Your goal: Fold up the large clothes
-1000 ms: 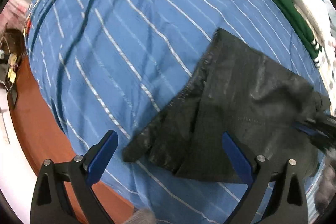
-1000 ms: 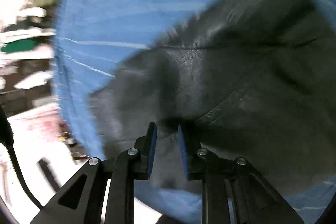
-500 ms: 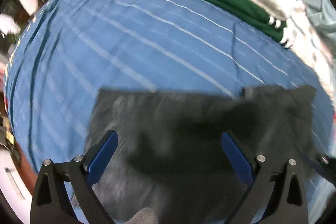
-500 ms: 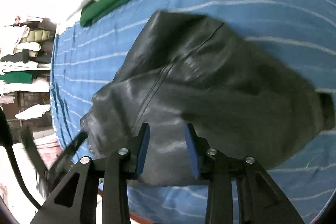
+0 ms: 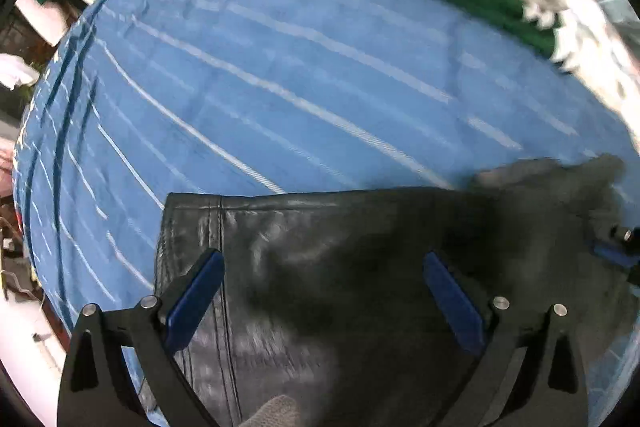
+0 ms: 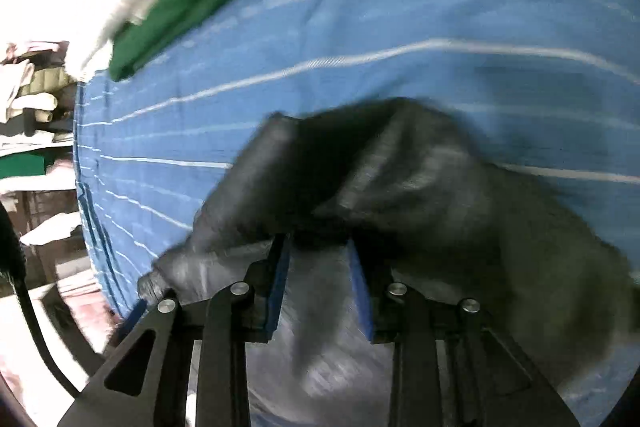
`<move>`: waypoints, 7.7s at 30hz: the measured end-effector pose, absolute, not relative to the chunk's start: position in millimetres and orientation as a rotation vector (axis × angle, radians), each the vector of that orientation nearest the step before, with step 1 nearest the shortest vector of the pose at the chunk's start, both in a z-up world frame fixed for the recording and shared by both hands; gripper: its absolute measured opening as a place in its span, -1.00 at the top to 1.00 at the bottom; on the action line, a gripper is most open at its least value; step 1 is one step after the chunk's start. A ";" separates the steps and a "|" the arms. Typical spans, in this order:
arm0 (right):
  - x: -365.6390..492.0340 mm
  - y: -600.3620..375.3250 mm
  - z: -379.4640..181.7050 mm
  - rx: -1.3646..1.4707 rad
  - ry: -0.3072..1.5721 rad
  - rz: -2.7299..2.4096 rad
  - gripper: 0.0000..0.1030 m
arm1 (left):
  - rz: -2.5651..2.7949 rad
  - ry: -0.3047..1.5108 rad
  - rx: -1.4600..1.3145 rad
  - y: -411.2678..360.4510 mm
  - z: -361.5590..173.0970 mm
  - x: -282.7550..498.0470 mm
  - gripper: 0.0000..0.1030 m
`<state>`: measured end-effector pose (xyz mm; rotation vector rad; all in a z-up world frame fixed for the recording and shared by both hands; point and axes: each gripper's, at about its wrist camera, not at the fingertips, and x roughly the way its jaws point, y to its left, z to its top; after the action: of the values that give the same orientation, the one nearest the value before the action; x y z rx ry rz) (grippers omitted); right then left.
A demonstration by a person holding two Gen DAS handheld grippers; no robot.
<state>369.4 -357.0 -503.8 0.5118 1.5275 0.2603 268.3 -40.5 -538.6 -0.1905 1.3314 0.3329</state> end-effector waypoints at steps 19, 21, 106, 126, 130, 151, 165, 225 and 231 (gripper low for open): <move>274.5 -489.4 -598.9 1.189 1.225 0.268 -0.32 | 0.199 1.418 -0.214 -64.8 -606.9 267.7 -1.00; 288.0 -481.3 -604.9 1.218 1.192 0.304 -0.32 | 0.195 1.417 -0.211 -67.6 -608.9 274.8 -1.00; 344.9 -86.4 -564.6 0.379 1.711 0.921 -0.44 | 0.688 1.212 -0.929 161.6 -561.3 7.9 -1.00; 371.2 -72.1 -675.6 0.634 1.802 1.162 -0.65 | 0.682 0.938 -1.095 170.2 -587.8 43.6 0.32; 368.0 -56.2 -670.6 0.639 1.764 1.140 -0.67 | 0.670 0.933 -1.061 171.3 -584.0 48.6 0.42; 429.0 -94.8 -494.6 0.894 1.523 1.060 0.09 | 0.460 0.895 -0.867 224.8 -438.5 150.6 0.53; 689.1 -197.7 -401.1 1.072 1.157 0.919 0.10 | 0.081 0.710 -0.709 213.3 -335.2 481.4 0.53; 172.3 -94.9 39.5 -0.011 0.781 -0.198 -0.70 | 0.069 0.742 -0.008 121.2 -75.8 207.6 -0.95; 117.0 -91.0 78.0 -0.001 0.731 -0.181 -0.70 | 0.047 0.704 -0.004 118.4 -48.8 172.9 -0.96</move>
<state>117.0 -91.0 78.0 -0.0013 0.7312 -0.1807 172.9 118.4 -48.8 -0.0043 0.7039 0.0467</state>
